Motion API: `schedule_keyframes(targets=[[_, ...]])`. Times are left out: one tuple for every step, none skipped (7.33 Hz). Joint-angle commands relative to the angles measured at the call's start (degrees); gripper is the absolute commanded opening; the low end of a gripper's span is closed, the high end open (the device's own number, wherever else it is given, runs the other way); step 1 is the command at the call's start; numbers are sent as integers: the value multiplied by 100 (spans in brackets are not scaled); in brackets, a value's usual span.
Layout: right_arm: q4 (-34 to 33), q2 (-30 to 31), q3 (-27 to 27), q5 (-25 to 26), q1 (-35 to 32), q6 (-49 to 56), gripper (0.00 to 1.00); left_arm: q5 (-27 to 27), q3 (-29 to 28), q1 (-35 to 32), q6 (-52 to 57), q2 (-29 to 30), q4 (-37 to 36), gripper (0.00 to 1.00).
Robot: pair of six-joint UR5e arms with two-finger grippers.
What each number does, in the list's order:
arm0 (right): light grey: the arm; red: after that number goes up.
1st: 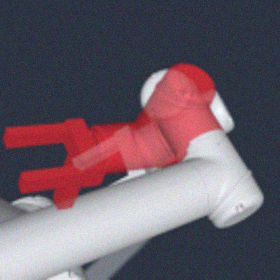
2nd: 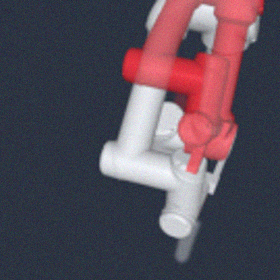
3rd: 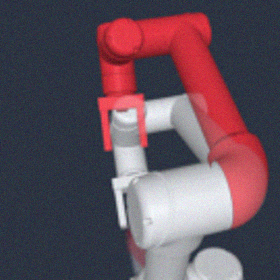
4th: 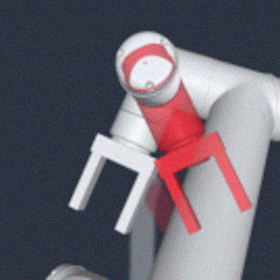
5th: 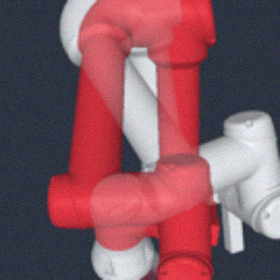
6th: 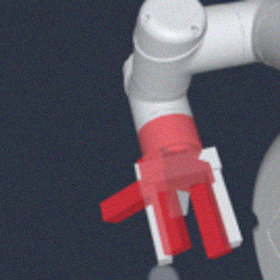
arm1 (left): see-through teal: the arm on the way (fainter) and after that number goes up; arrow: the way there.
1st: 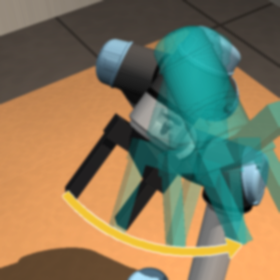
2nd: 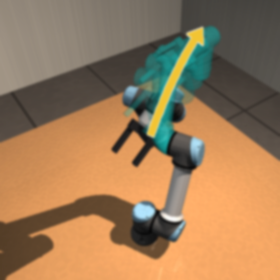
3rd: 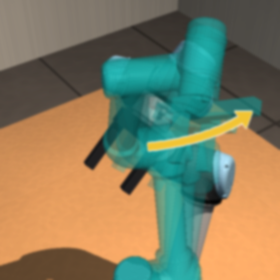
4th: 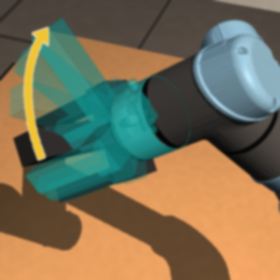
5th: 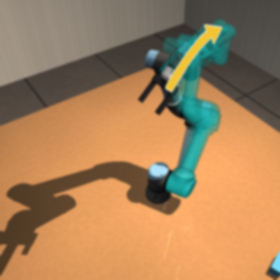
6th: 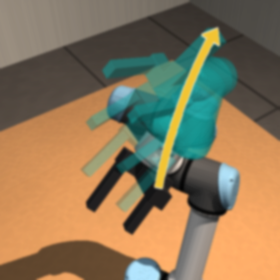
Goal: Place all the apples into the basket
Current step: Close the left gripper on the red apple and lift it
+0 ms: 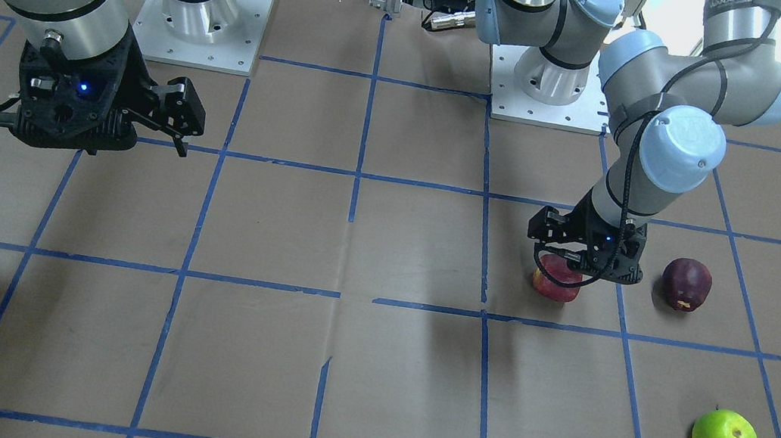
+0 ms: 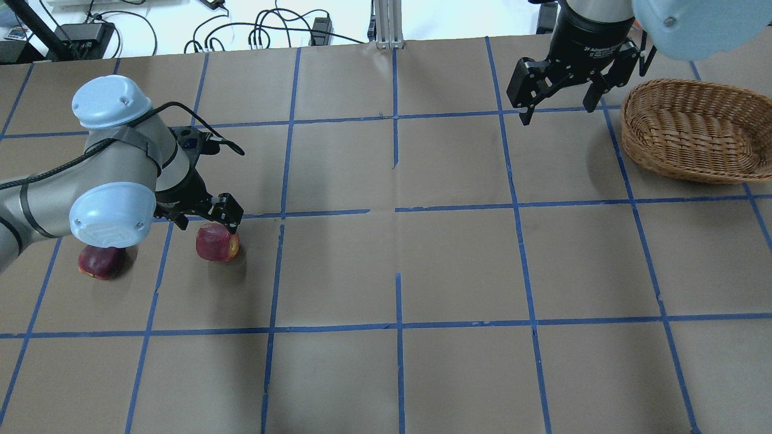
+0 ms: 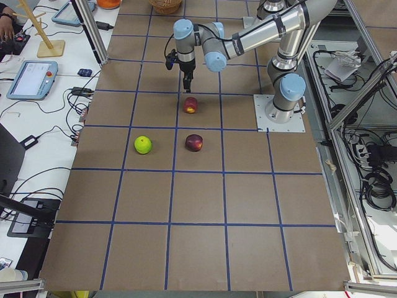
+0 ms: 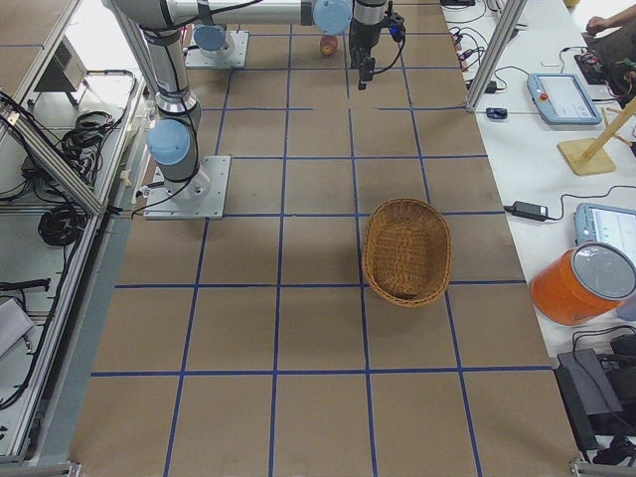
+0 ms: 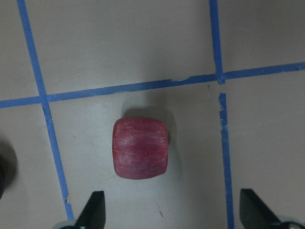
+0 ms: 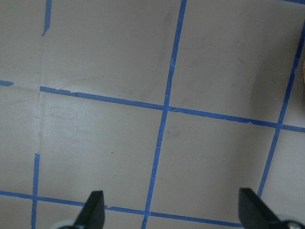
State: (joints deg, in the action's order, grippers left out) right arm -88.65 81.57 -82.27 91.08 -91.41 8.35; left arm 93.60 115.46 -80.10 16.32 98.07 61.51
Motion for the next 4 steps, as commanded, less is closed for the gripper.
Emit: schedule_keyframes(targets=[[-3,0,0,-2,0,0,100,185,188,82,-6,325,-383,100],[-3,0,-8,-2,0,0,100,185,188,82,-6,457,-489,100],[-3,0,-8,-2,0,0,100,168,188,82,3,676,-804,100],[-3,0,-8,-2,0,0,100,176,188,82,3,835,-990,100]])
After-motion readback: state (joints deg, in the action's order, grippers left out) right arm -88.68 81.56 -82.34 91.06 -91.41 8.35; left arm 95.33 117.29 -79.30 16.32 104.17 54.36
